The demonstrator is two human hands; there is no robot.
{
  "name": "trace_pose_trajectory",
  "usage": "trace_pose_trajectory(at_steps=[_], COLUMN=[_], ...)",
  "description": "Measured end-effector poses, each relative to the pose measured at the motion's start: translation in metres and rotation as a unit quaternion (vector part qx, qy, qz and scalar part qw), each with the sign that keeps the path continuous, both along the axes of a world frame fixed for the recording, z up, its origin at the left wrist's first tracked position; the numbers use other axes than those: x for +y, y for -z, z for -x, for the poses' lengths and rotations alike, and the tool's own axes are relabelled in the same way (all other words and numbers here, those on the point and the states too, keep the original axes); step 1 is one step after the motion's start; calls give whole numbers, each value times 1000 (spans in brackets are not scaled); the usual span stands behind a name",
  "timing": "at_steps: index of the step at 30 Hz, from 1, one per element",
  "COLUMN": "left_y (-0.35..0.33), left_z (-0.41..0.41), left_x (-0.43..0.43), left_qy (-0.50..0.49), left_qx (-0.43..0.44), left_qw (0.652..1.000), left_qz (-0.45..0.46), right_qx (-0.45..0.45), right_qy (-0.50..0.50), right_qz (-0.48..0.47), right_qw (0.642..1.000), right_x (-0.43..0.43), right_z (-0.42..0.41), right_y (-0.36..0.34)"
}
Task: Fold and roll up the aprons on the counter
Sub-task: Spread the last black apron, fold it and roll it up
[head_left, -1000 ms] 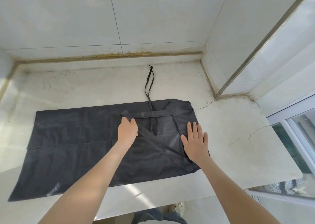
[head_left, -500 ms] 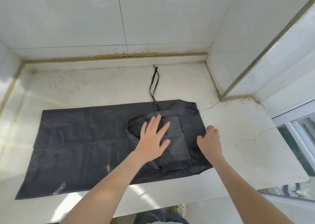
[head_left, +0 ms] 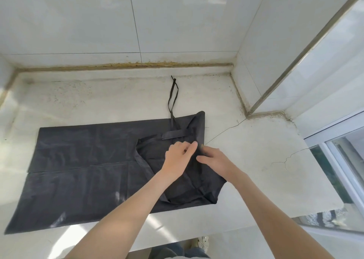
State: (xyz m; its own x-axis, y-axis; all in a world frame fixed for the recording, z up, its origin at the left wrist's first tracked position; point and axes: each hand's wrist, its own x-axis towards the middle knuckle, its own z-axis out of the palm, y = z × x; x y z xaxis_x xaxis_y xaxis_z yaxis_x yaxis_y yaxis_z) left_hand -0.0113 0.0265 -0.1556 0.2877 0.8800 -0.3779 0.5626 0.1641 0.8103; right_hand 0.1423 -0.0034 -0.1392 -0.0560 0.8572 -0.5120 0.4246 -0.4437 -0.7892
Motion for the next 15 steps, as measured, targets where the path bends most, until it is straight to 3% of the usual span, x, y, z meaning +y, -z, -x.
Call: trace_pose_trajectory(at_steps=[1, 3, 6, 10, 15], left_y=[-8, -13, 2, 17, 9], left_z=[-4, -6, 2, 17, 21], left_x=[2, 5, 9, 9, 4], left_qy=[-23, -52, -82, -118, -83], left_qx=[-67, -76, -1, 25, -26], left_qw=[995, 984, 991, 983, 979], left_qz=[75, 152, 107, 135, 187], right_qx=[22, 53, 52, -7, -57], right_qy=[-16, -32, -41, -37, -4], right_qz=[-1, 19, 41, 43, 4], right_qw=[1000, 998, 997, 998, 998], right_x=[0, -1, -4, -10, -16], right_z=[6, 15, 20, 14, 12], right_y=[0, -1, 3, 8, 12])
